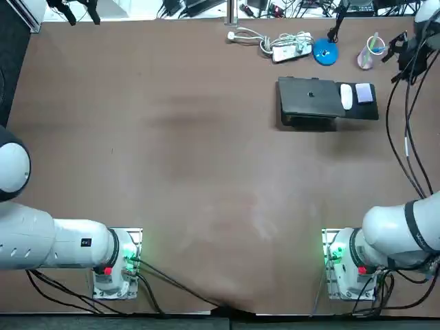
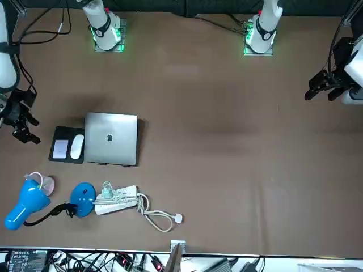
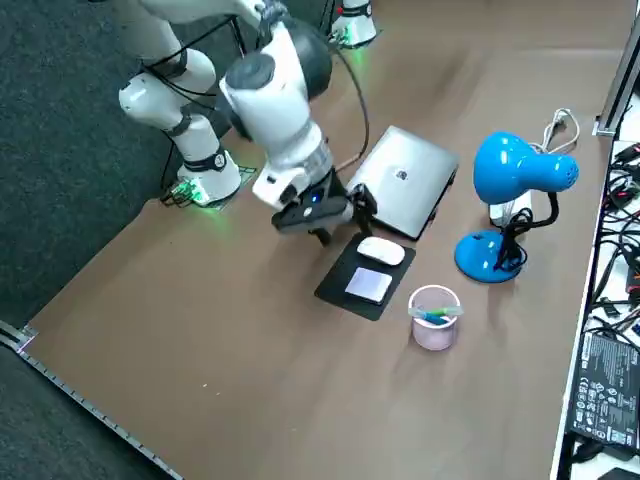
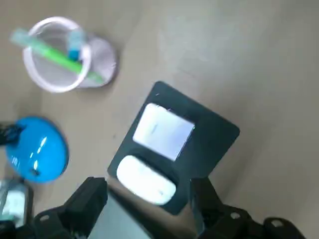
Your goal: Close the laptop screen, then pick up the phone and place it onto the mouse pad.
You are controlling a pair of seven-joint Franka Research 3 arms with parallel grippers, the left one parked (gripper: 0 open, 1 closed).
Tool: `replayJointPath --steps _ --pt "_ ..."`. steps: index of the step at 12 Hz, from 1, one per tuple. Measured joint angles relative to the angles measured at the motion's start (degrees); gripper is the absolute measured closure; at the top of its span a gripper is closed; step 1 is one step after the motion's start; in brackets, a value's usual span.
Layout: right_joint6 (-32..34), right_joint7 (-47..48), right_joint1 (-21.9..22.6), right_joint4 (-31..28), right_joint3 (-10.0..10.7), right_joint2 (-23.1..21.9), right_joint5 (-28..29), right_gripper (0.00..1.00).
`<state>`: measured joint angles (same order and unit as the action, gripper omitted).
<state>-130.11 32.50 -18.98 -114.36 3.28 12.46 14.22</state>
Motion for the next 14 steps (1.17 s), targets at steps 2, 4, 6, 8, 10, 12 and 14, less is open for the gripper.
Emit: replayJointPath --steps 2,4,6,8,10,12,14 --pt "4.1 -2.4 1.7 2.7 -0.2 -1.6 -2.4 0.0" --pt "8.2 -5.5 3.1 5.6 -0.2 -2.8 -4.4 0.0" --pt "13.6 -9.0 4.2 9.3 -0.3 -3.5 -6.0 0.0" --pt "19.5 -13.2 5.2 13.7 -0.3 -3.6 -6.7 0.0" --pt "24.6 -17.2 6.3 17.9 -0.3 -3.6 -7.1 0.0" --pt "31.2 -23.4 8.6 22.8 -0.3 -3.8 -8.8 0.0" --pt "34.6 -26.8 10.2 25.2 -0.3 -3.8 -9.1 0.0"
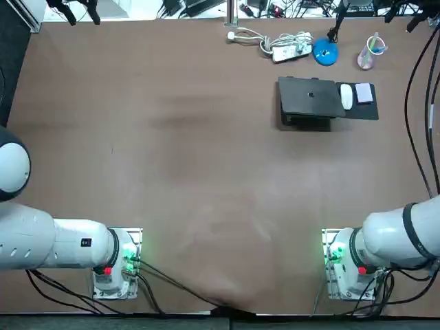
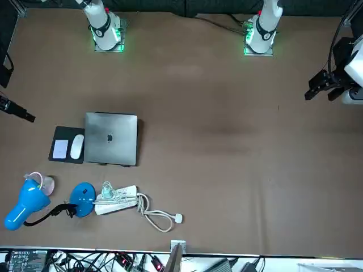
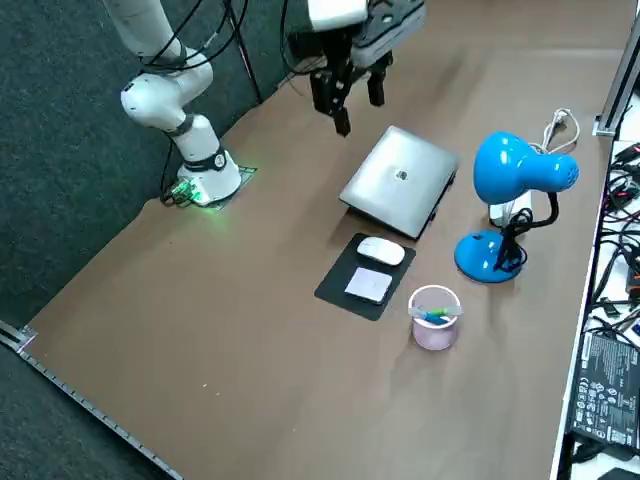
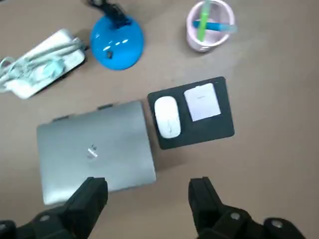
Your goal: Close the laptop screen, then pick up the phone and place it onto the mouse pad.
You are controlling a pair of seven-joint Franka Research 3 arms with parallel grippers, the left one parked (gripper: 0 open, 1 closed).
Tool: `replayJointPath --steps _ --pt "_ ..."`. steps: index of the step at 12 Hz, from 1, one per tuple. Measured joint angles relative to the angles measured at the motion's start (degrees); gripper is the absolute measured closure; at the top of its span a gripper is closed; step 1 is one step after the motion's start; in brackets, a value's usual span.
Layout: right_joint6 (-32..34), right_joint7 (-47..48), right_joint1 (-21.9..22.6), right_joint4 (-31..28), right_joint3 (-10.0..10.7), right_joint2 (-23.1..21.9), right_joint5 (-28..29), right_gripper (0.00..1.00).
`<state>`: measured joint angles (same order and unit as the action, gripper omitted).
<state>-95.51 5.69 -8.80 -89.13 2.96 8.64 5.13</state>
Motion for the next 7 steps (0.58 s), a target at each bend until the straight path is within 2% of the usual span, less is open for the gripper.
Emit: replayJointPath --steps 4,7 --pt "3.6 -1.9 4.2 2.9 0.0 -0.7 -0.3 0.0" --pt "6.3 -1.9 7.5 3.1 -0.2 -2.2 -3.1 0.0"
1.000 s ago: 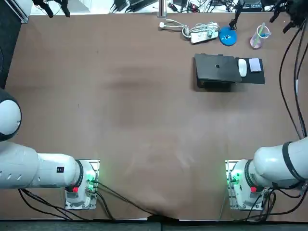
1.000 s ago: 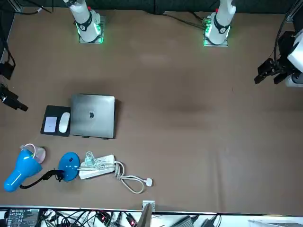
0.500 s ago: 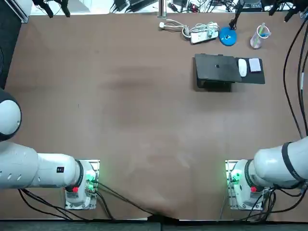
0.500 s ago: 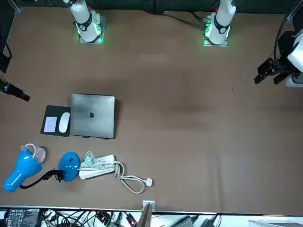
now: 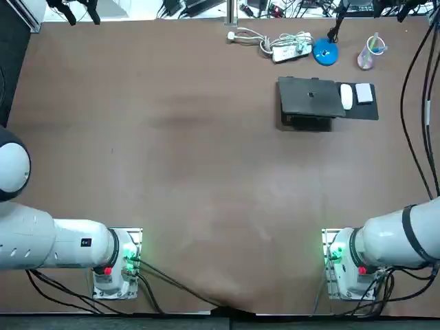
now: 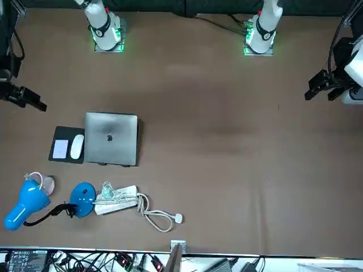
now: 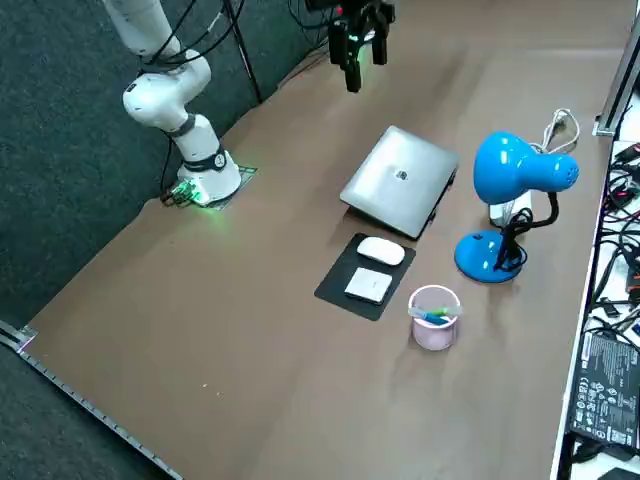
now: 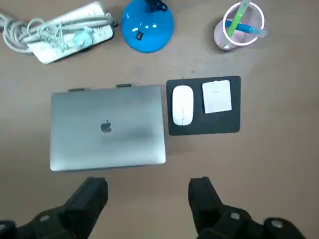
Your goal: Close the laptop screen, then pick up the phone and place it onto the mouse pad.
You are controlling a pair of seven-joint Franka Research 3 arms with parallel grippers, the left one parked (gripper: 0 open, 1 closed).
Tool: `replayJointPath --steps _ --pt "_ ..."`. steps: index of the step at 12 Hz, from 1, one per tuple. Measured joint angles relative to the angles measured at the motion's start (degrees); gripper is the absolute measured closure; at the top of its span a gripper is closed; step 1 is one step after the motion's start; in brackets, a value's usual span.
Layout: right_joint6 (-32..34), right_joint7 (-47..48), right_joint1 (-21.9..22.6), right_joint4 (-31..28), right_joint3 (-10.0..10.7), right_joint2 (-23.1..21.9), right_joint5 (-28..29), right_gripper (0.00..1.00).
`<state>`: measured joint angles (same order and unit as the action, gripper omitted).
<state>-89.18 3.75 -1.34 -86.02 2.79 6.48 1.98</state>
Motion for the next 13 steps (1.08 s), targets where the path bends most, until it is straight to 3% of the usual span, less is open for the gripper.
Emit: replayJointPath --steps 6,13 --pt "1.3 -0.4 2.9 -3.2 -0.6 -5.1 -1.9 0.0" --pt "1.3 -1.4 6.2 -13.0 -0.2 -14.8 -2.5 0.0"
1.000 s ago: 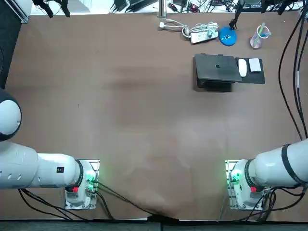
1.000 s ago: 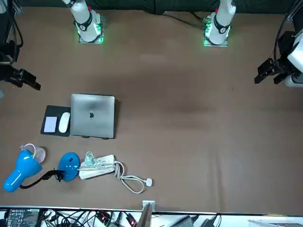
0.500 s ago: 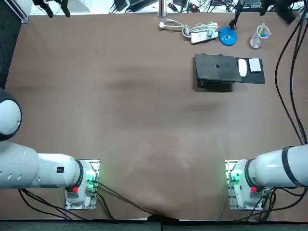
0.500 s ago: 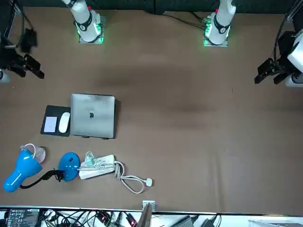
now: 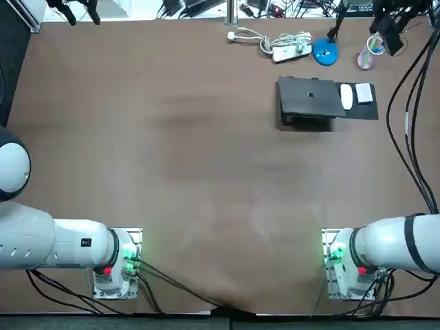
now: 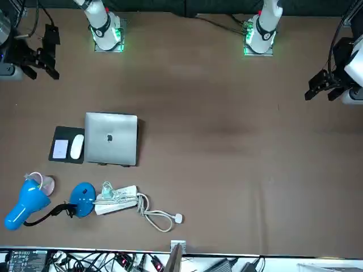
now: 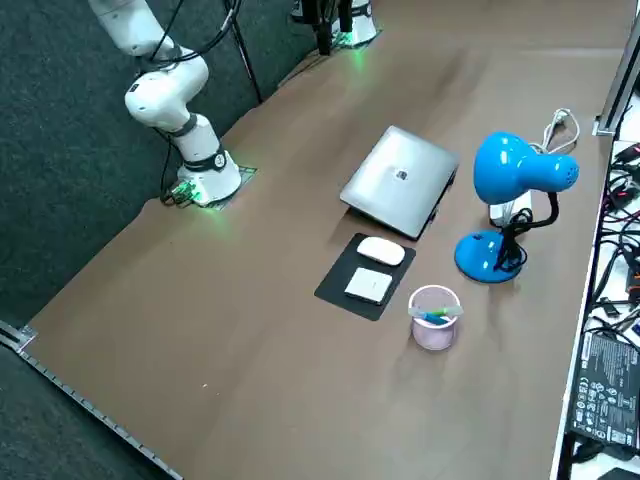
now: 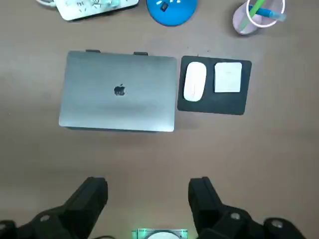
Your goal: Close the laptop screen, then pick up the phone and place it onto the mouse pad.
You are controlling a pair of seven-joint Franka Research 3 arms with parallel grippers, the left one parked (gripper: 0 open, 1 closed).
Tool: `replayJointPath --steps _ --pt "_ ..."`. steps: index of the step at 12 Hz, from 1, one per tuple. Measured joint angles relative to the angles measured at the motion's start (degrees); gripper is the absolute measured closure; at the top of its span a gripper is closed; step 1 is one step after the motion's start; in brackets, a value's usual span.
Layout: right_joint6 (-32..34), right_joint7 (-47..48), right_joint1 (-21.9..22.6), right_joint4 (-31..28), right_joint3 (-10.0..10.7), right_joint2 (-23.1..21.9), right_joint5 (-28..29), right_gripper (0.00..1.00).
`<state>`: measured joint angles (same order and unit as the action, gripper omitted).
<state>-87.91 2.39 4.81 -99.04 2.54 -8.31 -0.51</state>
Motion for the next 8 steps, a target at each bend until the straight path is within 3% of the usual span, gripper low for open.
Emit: replayJointPath --steps 4,8 --pt "0.0 -0.3 1.3 -1.5 2.5 -2.2 0.0 0.0" --pt "0.0 -0.3 1.5 -1.6 2.9 -2.2 0.0 0.0"
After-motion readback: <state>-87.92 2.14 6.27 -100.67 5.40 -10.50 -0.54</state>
